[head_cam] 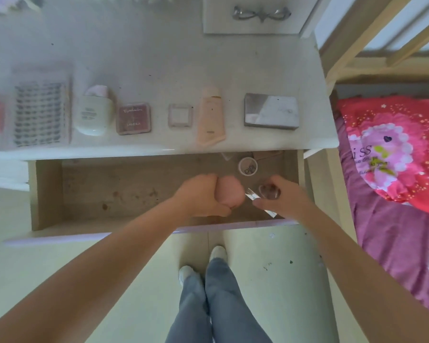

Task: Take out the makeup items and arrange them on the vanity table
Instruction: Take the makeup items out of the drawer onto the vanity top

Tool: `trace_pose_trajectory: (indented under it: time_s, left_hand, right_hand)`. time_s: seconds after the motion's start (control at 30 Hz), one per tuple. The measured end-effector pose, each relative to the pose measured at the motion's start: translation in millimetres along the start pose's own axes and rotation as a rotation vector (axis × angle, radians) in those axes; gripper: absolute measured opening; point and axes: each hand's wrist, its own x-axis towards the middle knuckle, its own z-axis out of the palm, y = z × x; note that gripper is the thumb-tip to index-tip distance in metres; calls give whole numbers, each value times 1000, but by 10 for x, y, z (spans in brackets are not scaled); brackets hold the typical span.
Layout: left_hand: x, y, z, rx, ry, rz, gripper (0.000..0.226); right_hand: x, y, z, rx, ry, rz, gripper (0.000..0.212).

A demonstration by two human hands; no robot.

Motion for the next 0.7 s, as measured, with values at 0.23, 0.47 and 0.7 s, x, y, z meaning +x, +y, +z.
trace_pose_trajectory:
  time_s: [0.23, 0.47, 0.7]
  left_hand:
    - [-114, 448, -641, -215, 184, 98, 62]
    - [267, 757, -1088, -208, 345, 40, 59]
    - [894, 931, -1252, -47, 387, -38, 70]
  right_hand:
    - [-259, -252, -613, 201, 223, -141, 23]
    - [-76, -163, -1334, 89, 337, -212, 40]
    - [689, -108, -1765, -301, 317, -342, 26]
